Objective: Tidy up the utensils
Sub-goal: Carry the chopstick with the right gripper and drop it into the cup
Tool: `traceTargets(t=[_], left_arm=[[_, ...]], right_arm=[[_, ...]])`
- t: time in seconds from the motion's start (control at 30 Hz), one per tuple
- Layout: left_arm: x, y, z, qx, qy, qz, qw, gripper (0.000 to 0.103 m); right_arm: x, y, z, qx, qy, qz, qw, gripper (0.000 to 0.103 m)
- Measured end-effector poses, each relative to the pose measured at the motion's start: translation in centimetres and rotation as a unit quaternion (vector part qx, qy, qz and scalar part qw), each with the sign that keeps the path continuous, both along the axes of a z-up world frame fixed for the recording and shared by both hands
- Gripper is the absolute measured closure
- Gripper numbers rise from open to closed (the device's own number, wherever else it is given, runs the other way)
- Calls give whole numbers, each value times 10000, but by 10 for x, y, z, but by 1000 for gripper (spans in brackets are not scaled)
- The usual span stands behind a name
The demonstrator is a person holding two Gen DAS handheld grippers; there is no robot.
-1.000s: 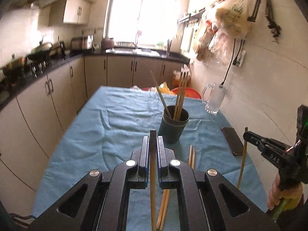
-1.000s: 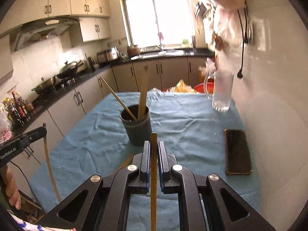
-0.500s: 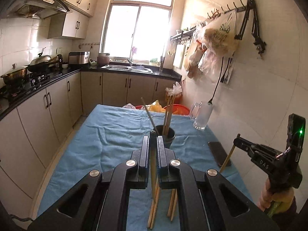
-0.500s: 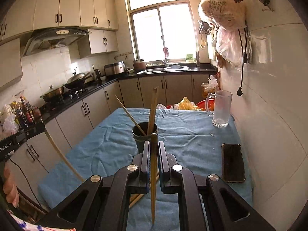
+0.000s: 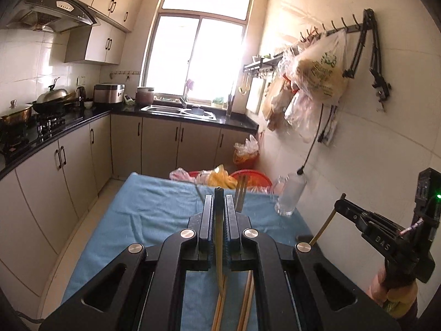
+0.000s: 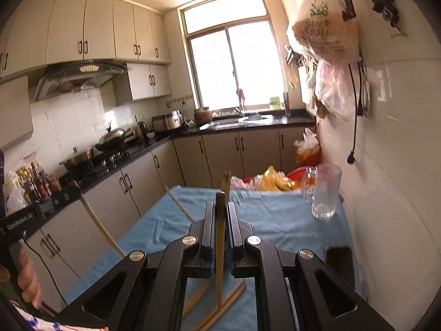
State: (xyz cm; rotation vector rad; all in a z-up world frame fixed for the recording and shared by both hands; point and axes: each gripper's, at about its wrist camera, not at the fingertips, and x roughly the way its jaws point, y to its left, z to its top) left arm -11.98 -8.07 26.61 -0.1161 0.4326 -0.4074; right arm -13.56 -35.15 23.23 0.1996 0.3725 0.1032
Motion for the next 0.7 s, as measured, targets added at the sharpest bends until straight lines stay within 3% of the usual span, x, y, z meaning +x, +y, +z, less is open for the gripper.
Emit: traceTargets(t=[0.2,0.37,0.47,0.7], left_arm=[[47,-11,23,-216,-32,103,9997,97],[86,-24,27,-248,10,163,9996,97],[111,-35,17,-245,161,130,9995,97],[161,-61,-37,107,851,23,9963,97]], right_arm=[[38,2,30,91,-321,-36,9994,96],[69,6,37,73,-411,-160,9990,96],[94,12,29,-38,-337,-279,9990,96],[150,13,-25,74,490,-260,9984,95]])
